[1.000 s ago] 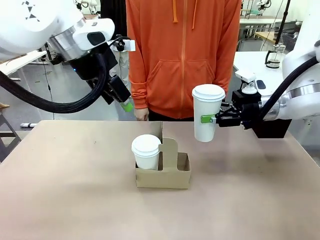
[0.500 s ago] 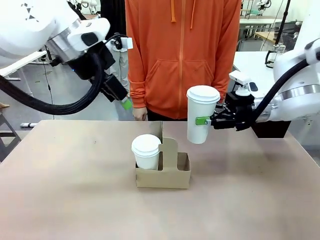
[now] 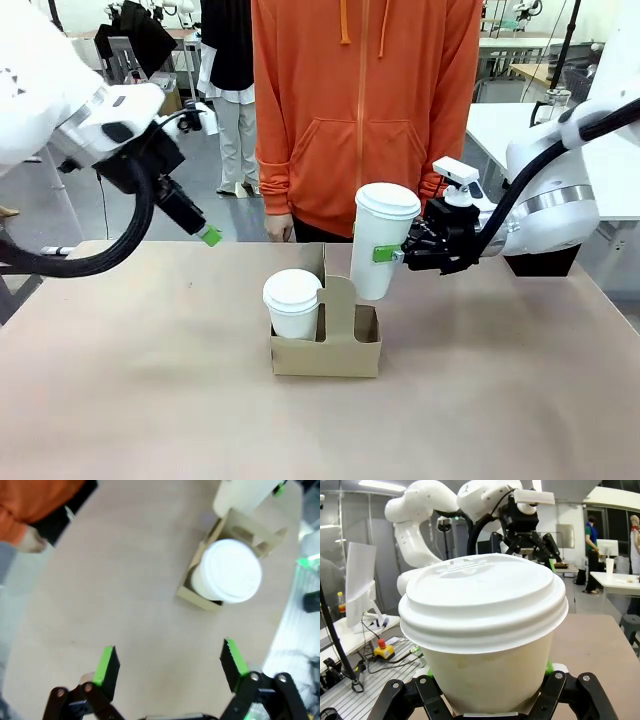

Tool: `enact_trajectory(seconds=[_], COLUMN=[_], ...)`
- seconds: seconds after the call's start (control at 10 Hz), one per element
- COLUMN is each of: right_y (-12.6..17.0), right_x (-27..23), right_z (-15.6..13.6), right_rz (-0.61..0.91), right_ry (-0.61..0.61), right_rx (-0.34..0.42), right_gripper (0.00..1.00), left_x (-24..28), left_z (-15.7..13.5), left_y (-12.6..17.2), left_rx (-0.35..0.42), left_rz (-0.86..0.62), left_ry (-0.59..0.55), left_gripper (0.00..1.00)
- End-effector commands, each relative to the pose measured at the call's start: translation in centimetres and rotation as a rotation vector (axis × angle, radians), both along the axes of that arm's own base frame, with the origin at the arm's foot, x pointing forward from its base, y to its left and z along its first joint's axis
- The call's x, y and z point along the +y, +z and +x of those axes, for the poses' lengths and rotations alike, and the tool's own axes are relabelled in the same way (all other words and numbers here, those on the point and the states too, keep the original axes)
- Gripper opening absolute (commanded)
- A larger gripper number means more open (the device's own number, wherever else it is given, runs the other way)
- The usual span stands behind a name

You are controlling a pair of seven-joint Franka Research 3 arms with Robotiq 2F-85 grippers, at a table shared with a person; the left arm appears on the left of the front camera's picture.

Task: Pour a drink into a cup and package it in a carrier.
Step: Insert the held 600 ml Paper Cup into the Cup Carrier.

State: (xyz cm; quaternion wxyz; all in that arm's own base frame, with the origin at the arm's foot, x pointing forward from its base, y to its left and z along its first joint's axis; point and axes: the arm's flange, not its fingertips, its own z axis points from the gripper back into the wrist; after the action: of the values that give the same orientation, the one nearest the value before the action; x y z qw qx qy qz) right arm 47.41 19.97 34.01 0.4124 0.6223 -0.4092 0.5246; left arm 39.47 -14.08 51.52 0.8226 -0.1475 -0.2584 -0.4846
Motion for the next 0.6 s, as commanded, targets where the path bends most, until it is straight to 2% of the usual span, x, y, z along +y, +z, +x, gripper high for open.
enact_trajectory(seconds=[0.0, 0.1, 0.3, 0.4, 0.5], right_y=[-0.4, -1.1, -2.1, -2.6, -3.0], right_x=[1.1, 1.5, 1.9, 2.0, 2.0], right_z=[0.5, 0.6, 0.4, 0.5, 0.7], right_rz=[-0.014, -0.025, -0.027, -0.04, -0.048], right_ry=[0.045, 0.047, 0.058, 0.062, 0.069], right_rx=[0.008, 0.018, 0.031, 0.035, 0.04], right_gripper=[0.8, 0.8, 0.8, 0.8, 0.8], left_x=[2.3, 3.6, 5.3, 5.4, 5.0], left_z=[-0.8, -1.0, -1.5, -1.4, -0.8], left_y=[-1.9, -2.9, -3.8, -4.0, -4.0], left_rx=[-0.09, -0.12, -0.122, -0.102, -0.032], left_rz=[-0.071, -0.098, -0.126, -0.133, -0.187], left_ry=[-0.055, -0.128, -0.174, -0.205, -0.193], left_gripper=[1.0, 1.0, 1.0, 1.0, 1.0])
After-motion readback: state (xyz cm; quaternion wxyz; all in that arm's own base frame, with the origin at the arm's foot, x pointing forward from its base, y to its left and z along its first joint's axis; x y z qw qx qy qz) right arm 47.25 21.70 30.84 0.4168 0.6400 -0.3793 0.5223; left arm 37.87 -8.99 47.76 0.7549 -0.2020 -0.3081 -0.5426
